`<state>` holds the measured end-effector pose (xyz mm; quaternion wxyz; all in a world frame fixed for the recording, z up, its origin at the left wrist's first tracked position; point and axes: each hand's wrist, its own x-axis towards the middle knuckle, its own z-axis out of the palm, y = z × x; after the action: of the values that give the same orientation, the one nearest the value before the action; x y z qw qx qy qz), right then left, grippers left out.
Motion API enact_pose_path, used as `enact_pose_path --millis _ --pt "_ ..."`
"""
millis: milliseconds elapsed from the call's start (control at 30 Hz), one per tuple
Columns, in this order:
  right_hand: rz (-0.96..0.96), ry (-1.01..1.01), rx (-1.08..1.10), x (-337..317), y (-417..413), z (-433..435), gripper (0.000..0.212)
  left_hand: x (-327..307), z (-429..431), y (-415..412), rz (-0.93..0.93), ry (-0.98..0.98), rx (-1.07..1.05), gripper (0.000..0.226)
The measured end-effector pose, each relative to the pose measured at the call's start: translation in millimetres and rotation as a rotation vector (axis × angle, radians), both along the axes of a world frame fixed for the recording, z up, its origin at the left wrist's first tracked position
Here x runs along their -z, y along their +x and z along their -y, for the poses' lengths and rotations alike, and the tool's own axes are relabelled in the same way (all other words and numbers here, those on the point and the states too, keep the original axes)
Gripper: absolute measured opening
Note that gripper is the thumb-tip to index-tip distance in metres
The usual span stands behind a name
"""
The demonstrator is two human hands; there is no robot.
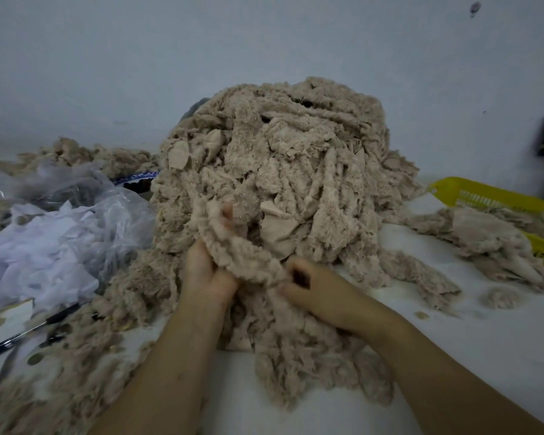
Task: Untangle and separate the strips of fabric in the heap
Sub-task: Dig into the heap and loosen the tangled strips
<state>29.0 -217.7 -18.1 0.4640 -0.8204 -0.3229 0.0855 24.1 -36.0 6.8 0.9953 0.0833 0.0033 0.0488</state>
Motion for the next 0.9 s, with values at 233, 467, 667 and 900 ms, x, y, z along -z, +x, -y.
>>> enact_pose_path --millis 233,467,667,900 --pt "-0.193 0.532 0.261 -7.8 9.6 10.1 0.017 7.9 17.3 -2.5 -0.123 1.228 -0.031 0.044" --pt "0.012 0.387 0.320 -4.7 12.3 7.4 0.012 12.1 34.1 -8.0 -0.046 1.447 -0.030 0.013" --pt "-0.015 0.281 0.340 3.0 16.6 7.2 0.013 4.8 20.1 -1.9 -0.090 0.803 0.003 0.031" --pt "-0.052 0.379 0.500 -3.3 19.9 12.1 0.030 0.9 11.1 1.0 -0.052 0.474 0.115 0.037"
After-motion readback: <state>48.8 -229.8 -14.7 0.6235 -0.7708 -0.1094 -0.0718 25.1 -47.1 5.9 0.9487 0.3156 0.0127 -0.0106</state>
